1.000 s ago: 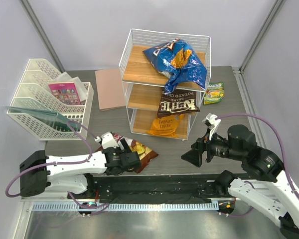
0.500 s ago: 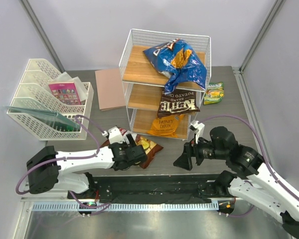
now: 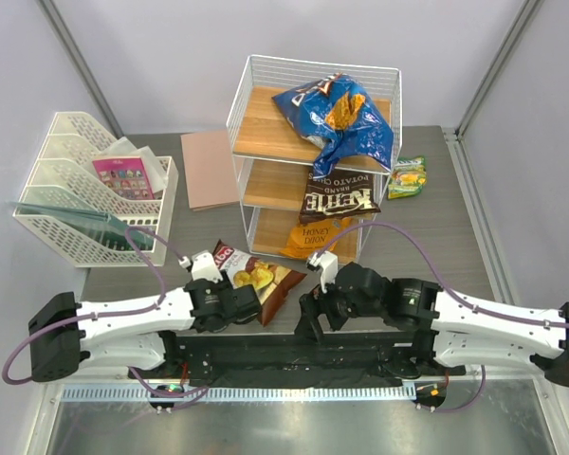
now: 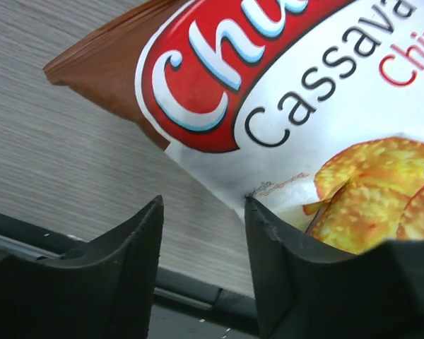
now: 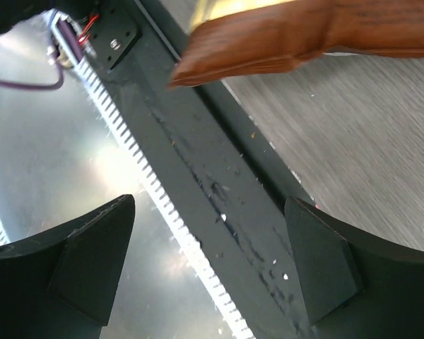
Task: Place and organize the chips bags onto the shelf
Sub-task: Adjust the potato chip at the center of the board.
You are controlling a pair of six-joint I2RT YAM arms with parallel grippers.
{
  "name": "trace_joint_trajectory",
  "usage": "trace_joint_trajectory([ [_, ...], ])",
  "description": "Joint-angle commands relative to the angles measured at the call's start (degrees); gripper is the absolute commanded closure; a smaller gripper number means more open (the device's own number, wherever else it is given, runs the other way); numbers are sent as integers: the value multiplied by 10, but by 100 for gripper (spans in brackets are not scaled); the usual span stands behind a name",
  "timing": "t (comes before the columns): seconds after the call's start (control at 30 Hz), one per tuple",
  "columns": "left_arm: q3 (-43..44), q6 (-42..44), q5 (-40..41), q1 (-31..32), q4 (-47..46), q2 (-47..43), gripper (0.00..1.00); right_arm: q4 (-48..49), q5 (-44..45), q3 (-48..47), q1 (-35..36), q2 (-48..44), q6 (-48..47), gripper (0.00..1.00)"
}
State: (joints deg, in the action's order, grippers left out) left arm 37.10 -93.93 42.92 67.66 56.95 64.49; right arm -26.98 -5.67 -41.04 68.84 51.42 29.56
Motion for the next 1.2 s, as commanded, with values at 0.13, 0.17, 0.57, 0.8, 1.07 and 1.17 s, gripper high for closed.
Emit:
trace_joint_trajectory([
  [0.13, -5, 23, -11, 23, 28, -31, 57, 121, 123, 33, 37, 42, 75, 6],
  [0.17, -4, 23, -10, 26, 28, -31, 56, 127, 131, 37, 38, 44, 83, 6],
  [0.57, -111, -13, -8, 49, -78, -251, 0, 156, 227, 62, 44, 48, 110, 7],
  [0.8, -98, -22, 10, 50, -55, -232, 0, 198, 228, 63, 46, 79, 112, 6],
  [1.07, -53, -8, 20, 49, -56, -161, 0, 251, 271, 104, 46, 86, 186, 4],
  [1.17, -59, -9, 17, 49, -55, -169, 0, 258, 282, 116, 46, 81, 218, 4],
])
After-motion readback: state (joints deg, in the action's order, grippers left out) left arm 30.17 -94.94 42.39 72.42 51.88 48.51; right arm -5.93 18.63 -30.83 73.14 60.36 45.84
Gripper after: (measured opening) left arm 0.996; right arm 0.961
